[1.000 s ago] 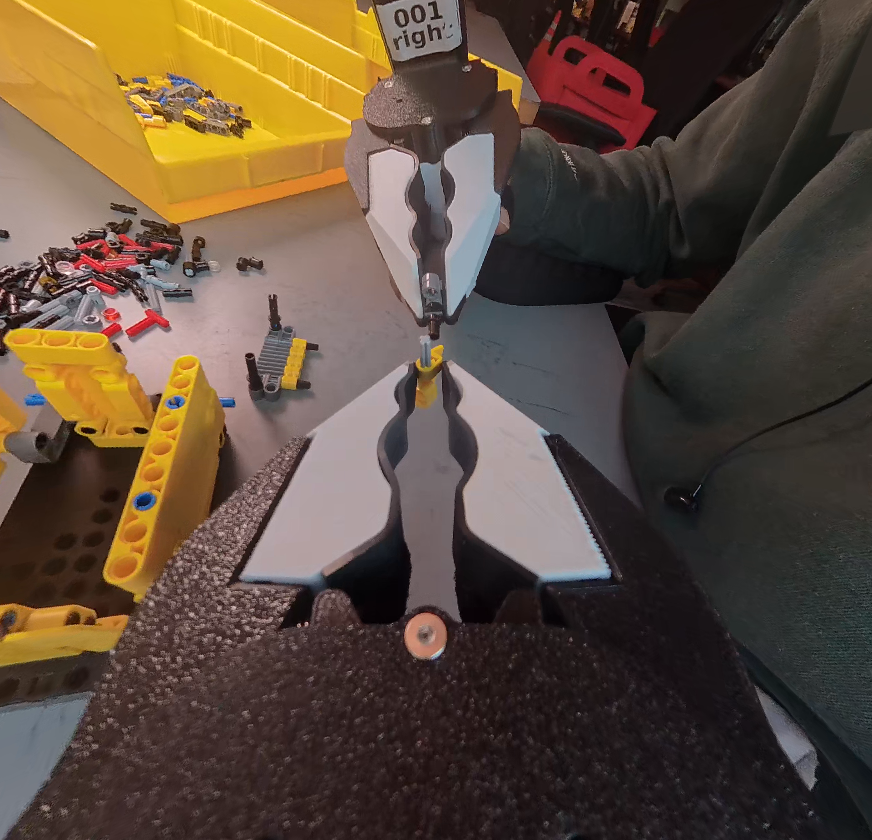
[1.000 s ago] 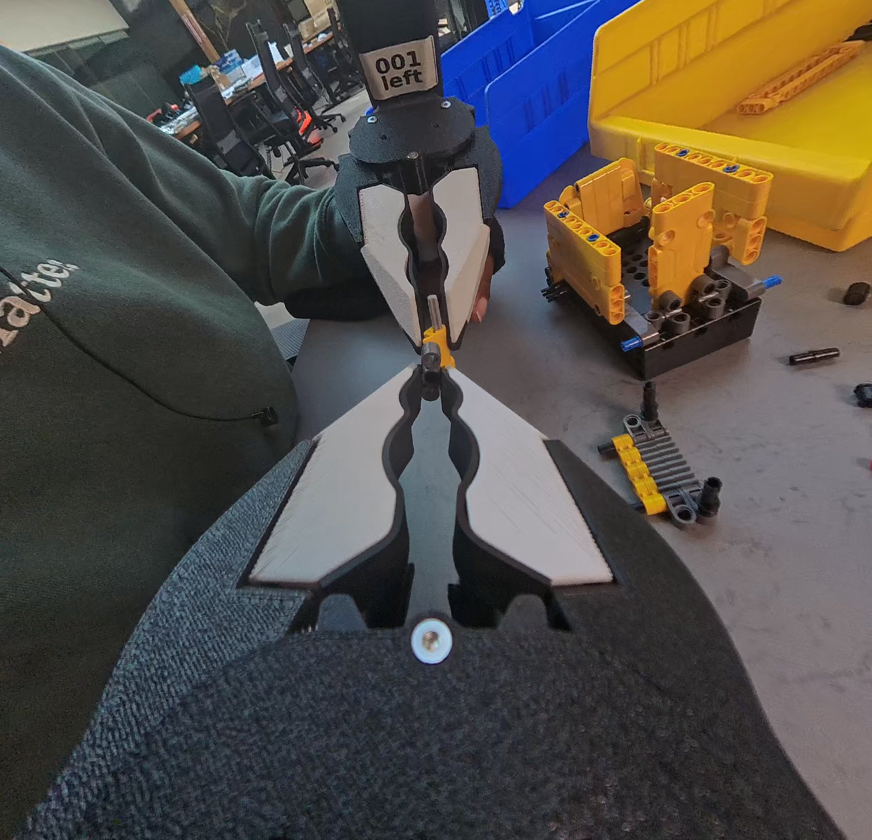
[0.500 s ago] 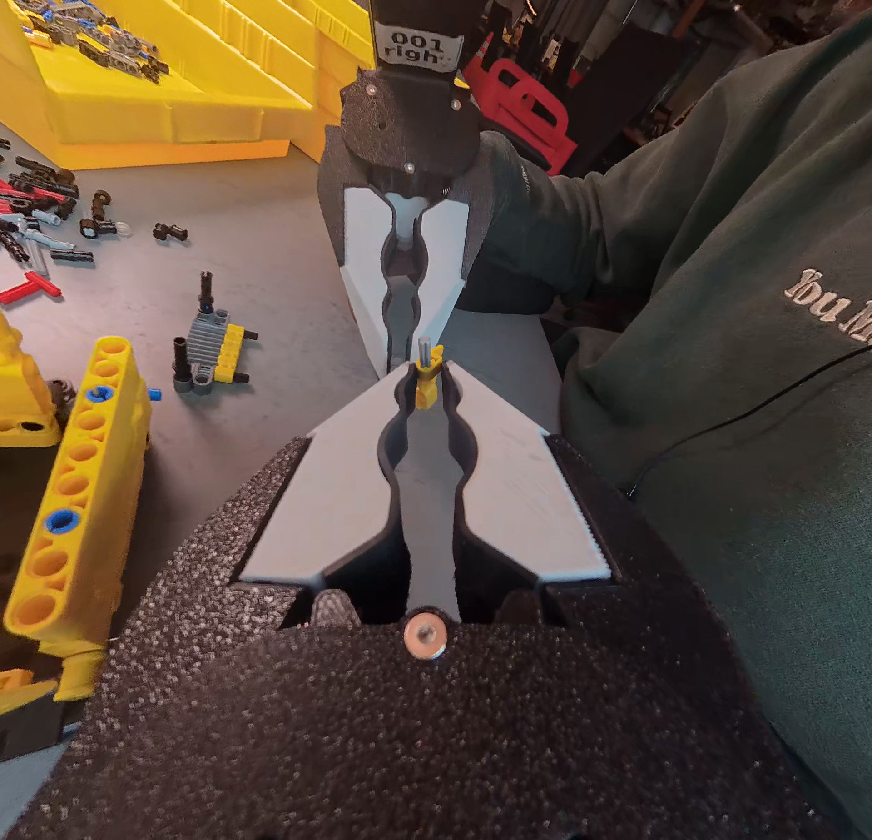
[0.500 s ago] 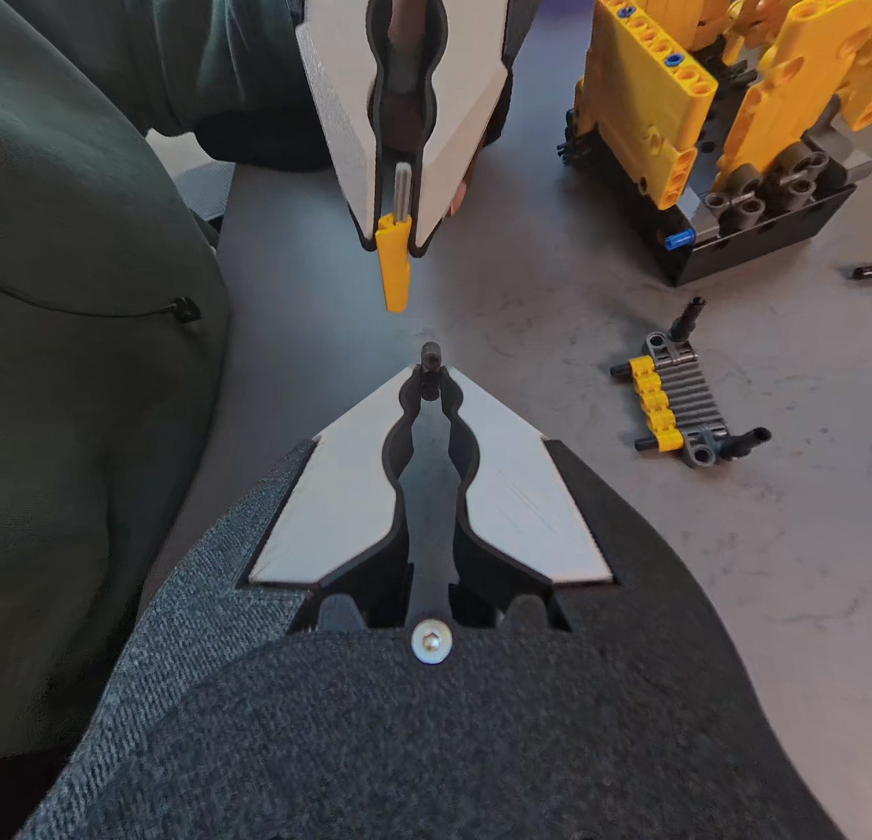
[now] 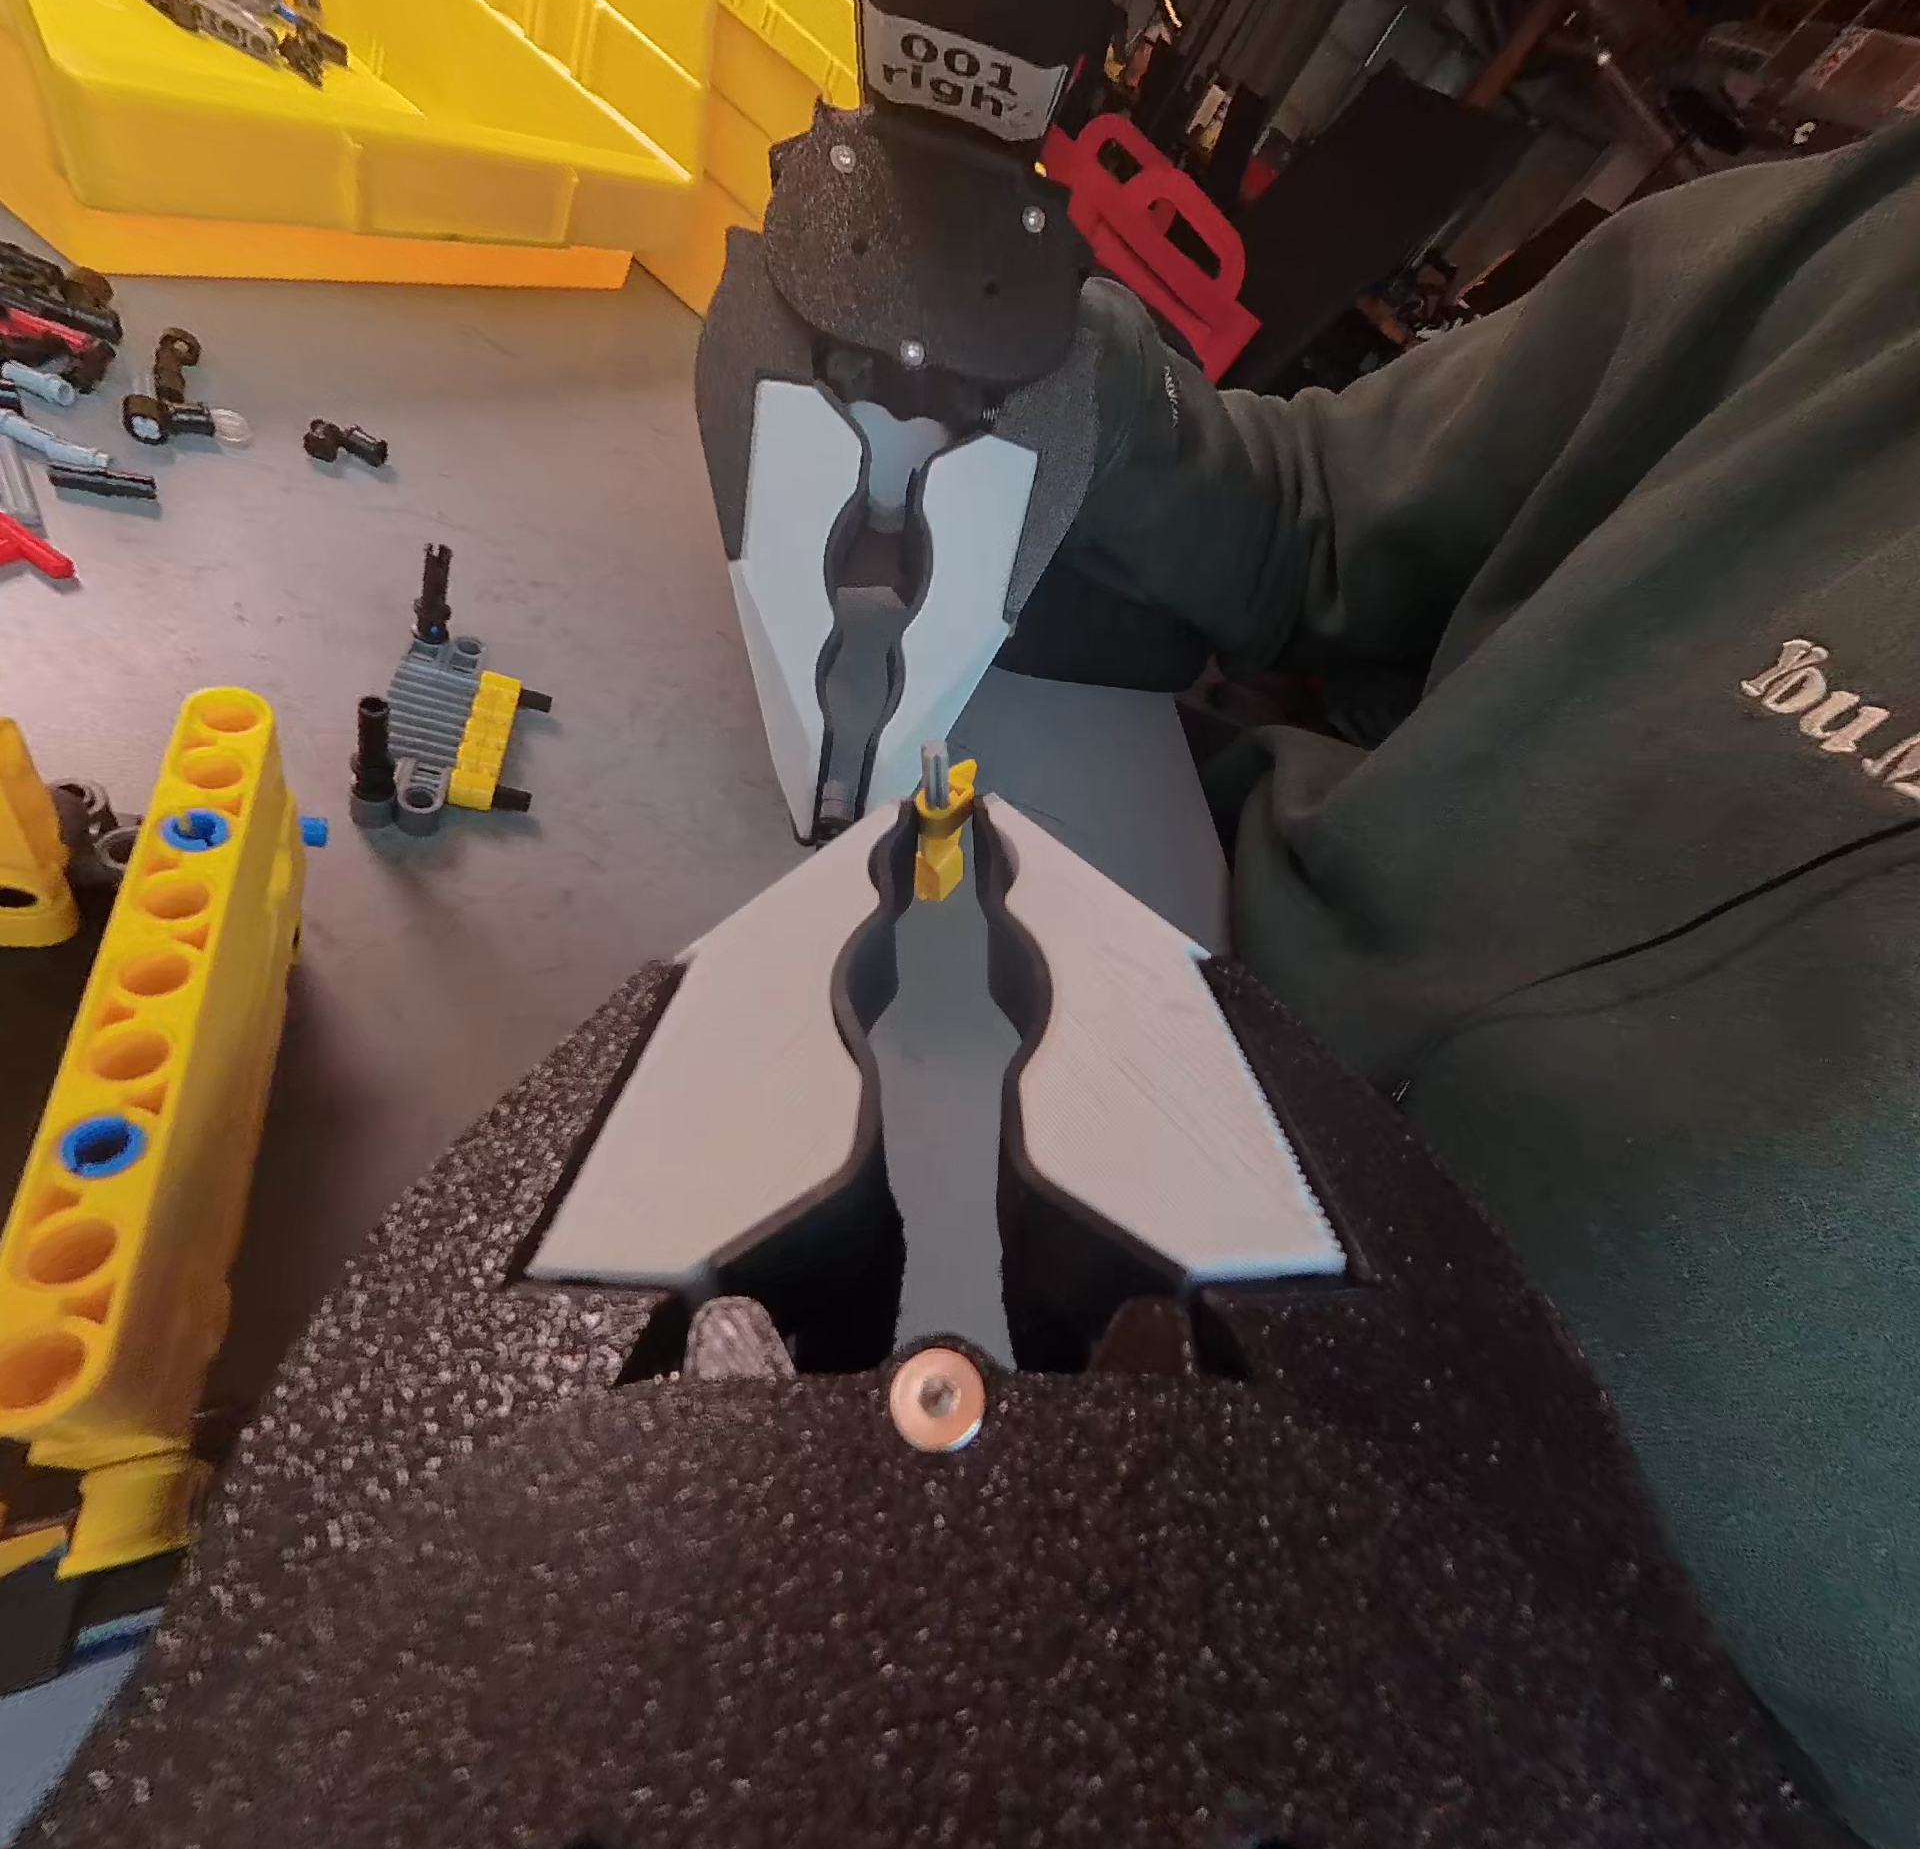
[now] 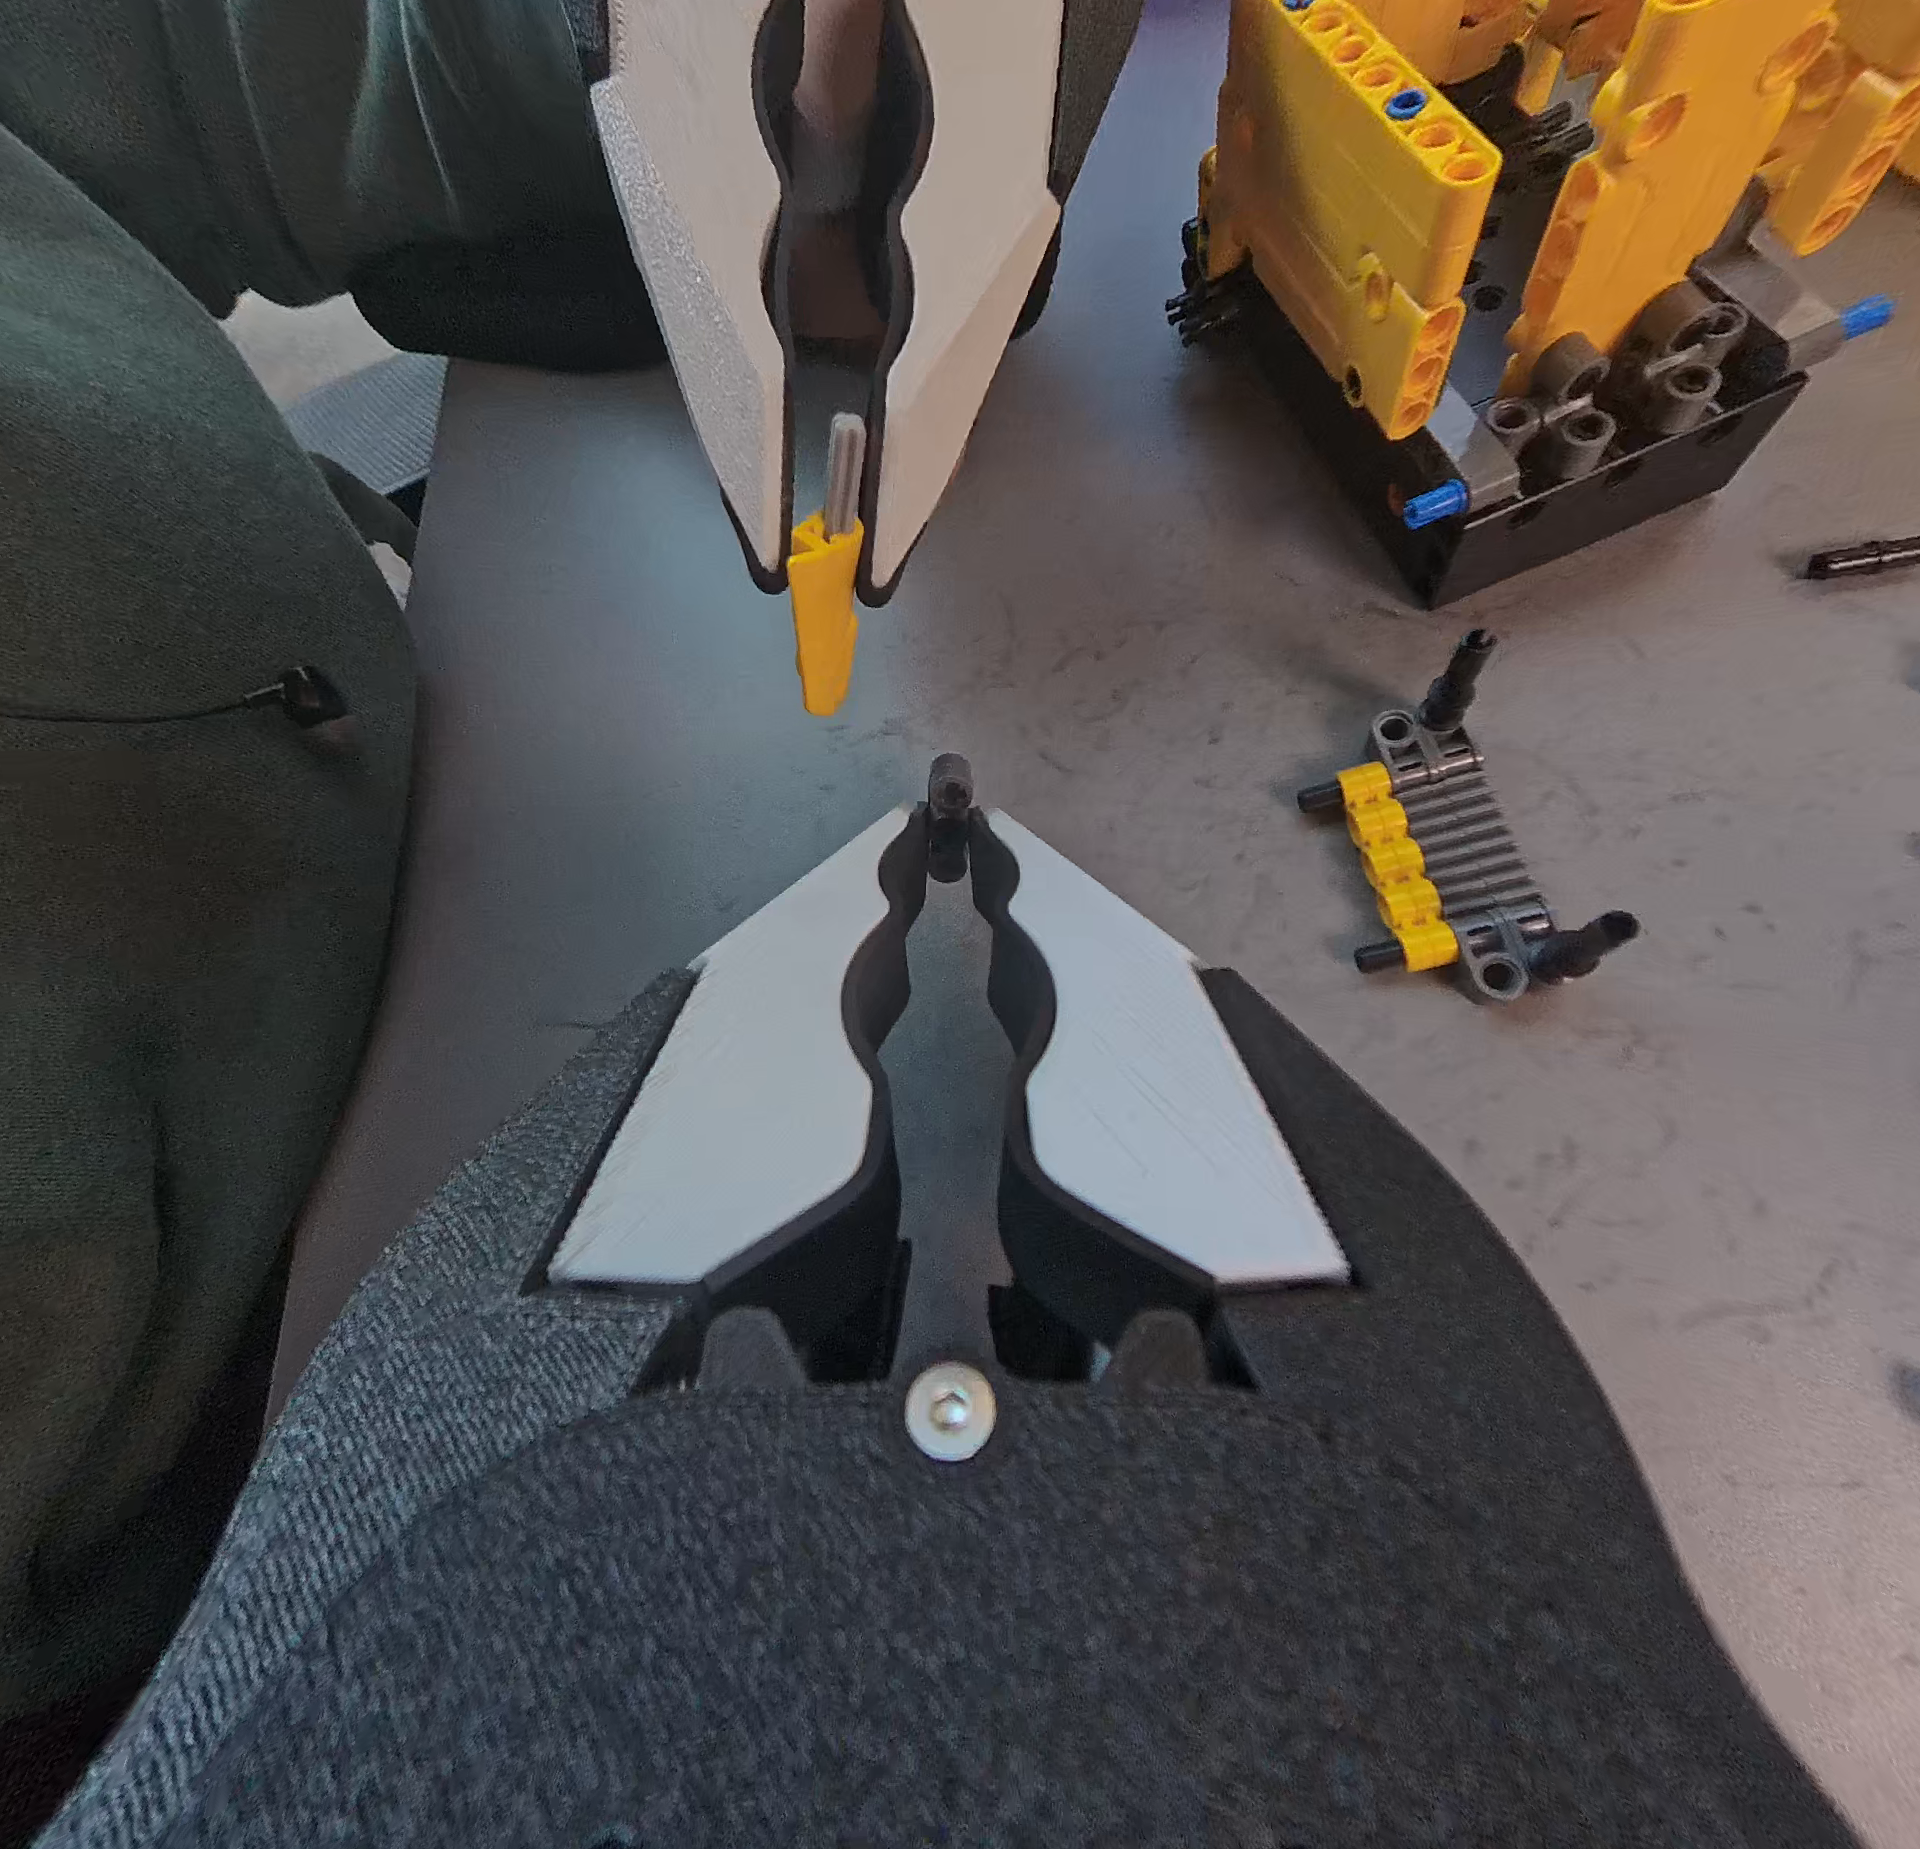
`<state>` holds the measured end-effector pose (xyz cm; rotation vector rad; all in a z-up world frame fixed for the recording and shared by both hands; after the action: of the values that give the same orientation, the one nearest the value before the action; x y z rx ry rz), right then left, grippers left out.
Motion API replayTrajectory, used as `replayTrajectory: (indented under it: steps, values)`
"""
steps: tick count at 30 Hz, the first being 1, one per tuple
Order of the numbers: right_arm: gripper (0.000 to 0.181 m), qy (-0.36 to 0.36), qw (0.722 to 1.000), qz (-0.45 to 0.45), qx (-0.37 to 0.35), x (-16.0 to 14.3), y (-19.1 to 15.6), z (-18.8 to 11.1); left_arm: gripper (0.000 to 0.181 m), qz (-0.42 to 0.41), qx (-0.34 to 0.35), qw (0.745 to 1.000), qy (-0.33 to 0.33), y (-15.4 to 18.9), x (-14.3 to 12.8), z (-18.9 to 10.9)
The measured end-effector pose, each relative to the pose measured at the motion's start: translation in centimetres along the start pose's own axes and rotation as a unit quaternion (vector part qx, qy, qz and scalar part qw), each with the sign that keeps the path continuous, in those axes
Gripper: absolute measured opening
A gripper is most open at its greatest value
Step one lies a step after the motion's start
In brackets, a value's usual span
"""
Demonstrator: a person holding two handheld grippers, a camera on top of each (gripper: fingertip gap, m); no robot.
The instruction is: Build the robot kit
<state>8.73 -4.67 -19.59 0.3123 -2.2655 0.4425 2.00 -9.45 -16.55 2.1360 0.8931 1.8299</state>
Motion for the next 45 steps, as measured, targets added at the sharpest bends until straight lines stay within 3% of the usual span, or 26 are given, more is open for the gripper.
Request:
replayTrajectory:
  steps: [5,12,21,25,33,41,45]
  values:
    - [0.006,-0.007,1.0,-0.002,-0.001,-0.3,0.1,0.0,0.009,0.015,0.082,0.992,-0.098,-1.5,-2.1,0.4]
    - [0.007,-0.005,1.0,0.015,0.014,-0.2,0.0,0.3,0.008,0.054,0.122,0.978,-0.162,-2.0,-3.2,1.1]
    - [0.007,-0.018,1.0,0.016,0.009,-0.7,0.3,0.3,0.012,0.101,0.167,0.963,-0.188,-2.4,-3.4,1.0]
    - [0.007,-0.016,1.0,0.019,0.001,-0.8,0.8,0.1,0.016,0.13,0.188,0.955,-0.191,-1.0,-2.7,0.8]
    - [0.006,-0.005,1.0,0.027,-0.008,-0.7,1.3,-0.6,0.02,0.188,0.284,0.91,-0.236,-0.8,-4.6,1.5]
    - [0.006,-0.005,1.0,0.022,-0.02,-0.7,1.4,-0.9,0.013,0.143,0.252,0.93,-0.226,-1.4,-4.3,1.8]
    - [0.007,-0.004,1.0,0.021,-0.014,-0.7,1.2,-1.0,0.012,0.049,0.186,0.961,-0.199,-1.8,-4.0,1.4]
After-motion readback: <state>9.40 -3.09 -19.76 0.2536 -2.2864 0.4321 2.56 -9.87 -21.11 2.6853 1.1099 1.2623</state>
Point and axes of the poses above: each gripper's, where its closed fingertips meet, z out along the fingers, x out of its top, y = z × x across the jaws, the point moved 4 cm from there along -z, back along the fingers, and after that the axes turned 5 degrees about -x, right-handed, at the moved point
